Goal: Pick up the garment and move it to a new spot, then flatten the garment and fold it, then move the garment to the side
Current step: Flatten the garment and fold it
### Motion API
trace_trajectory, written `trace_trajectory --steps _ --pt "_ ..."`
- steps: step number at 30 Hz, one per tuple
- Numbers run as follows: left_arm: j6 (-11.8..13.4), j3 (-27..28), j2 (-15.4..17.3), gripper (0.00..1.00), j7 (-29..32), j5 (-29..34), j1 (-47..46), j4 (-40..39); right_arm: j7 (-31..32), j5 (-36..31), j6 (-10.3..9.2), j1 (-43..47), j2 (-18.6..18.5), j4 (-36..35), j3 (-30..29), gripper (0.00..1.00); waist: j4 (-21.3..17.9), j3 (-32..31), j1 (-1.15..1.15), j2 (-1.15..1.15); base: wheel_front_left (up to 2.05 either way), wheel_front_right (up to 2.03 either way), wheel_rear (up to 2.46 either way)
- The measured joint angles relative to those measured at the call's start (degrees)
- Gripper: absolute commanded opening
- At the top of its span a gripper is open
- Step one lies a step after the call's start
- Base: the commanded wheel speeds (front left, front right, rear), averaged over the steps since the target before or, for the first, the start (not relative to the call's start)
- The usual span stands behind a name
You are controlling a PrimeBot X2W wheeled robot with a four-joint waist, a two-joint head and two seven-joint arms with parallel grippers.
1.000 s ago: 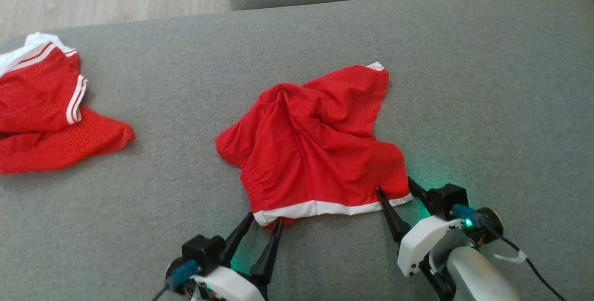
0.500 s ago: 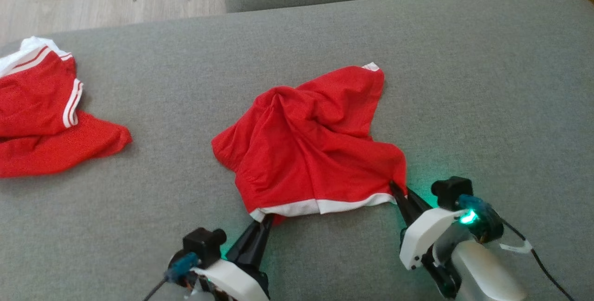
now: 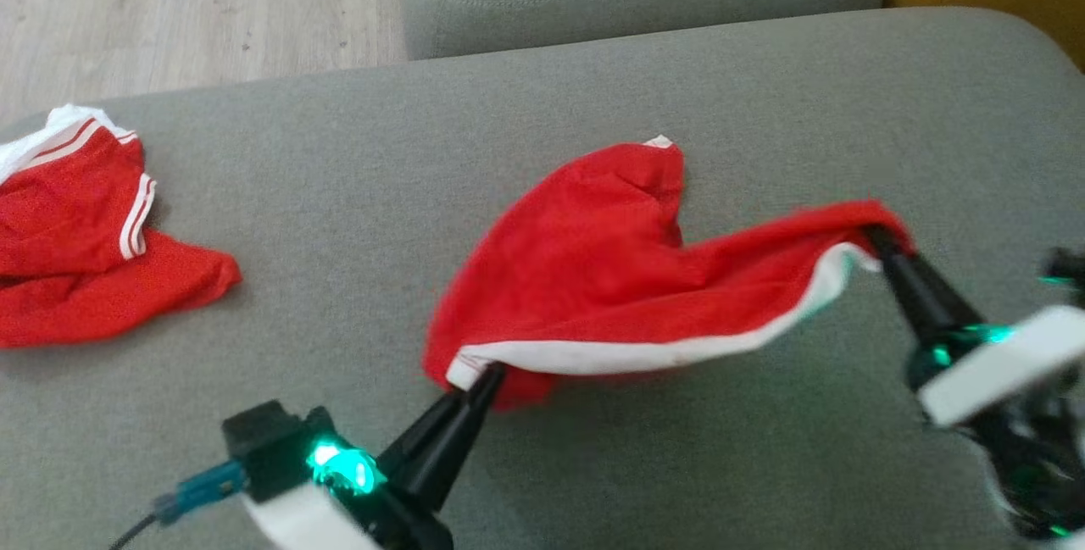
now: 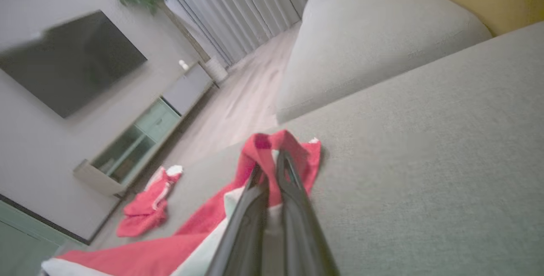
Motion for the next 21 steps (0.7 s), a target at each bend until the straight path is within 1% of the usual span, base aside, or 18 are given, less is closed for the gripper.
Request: trace_trajectory --steps 3,6,7,8,9,12,15,17,19,21 --pt "0.9 1.0 3.2 0.0 2.2 -1.9 1.1 -11.4 5.5 6.2 0.0 5.1 0.2 -11.3 -5.9 0.0 -0.2 -0.1 0.0 0.0 0.0 0.0 0.0" --pt "2.4 2.9 5.3 0.0 4.3 -2.8 0.5 -21.0 11.8 11.7 0.0 8.7 2.1 -20.4 -11.4 0.0 -0.7 0.0 0.0 0.0 0.0 0.0 0.0" --pt "2.6 3.0 5.9 0.0 5.2 -3.0 -0.1 -23.6 13.9 12.9 0.0 9.7 2.6 -22.9 -12.8 0.0 -0.8 0.2 0.0 0.0 0.0 0.0 0.0" --pt "2.6 3.0 5.9 0.0 5.2 -3.0 -0.1 -23.6 13.9 12.9 0.0 9.7 2.6 -22.9 -12.8 0.0 -0.8 0.2 0.0 0.0 0.0 0.0 0.0" --pt "3.0 3.2 6.2 0.0 6.2 -3.2 -0.8 -26.2 16.0 13.9 0.0 10.8 3.3 -25.2 -14.1 0.0 -0.9 0.5 0.0 0.0 0.0 0.0 0.0" --pt "3.9 4.0 6.7 0.0 8.8 -4.0 -3.5 -31.8 20.6 15.9 -0.01 12.9 6.1 -31.2 -17.7 0.0 -1.4 1.6 0.0 0.0 0.0 0.0 0.0" --pt "5.3 5.5 6.8 0.0 10.6 -4.6 -6.8 -34.8 23.6 17.4 0.0 12.6 10.1 -36.1 -20.4 0.0 -2.0 3.1 0.0 0.0 0.0 0.0 0.0" --pt "6.2 7.8 7.3 0.0 11.9 -4.0 -9.7 -34.5 25.4 17.4 -0.01 11.5 12.2 -37.6 -21.9 0.0 -2.3 4.5 0.0 0.0 0.0 0.0 0.0" --pt "6.3 9.7 8.1 0.0 13.3 -3.9 -13.8 -33.3 27.4 16.0 0.0 7.8 13.4 -37.3 -23.2 0.0 -2.8 6.2 0.0 0.0 0.0 0.0 0.0" --pt "5.9 11.5 7.9 0.0 14.8 -5.3 -18.9 -30.3 29.8 13.7 -0.01 0.5 14.6 -34.4 -23.8 0.0 -3.1 8.3 0.01 0.0 0.0 0.0 0.0"
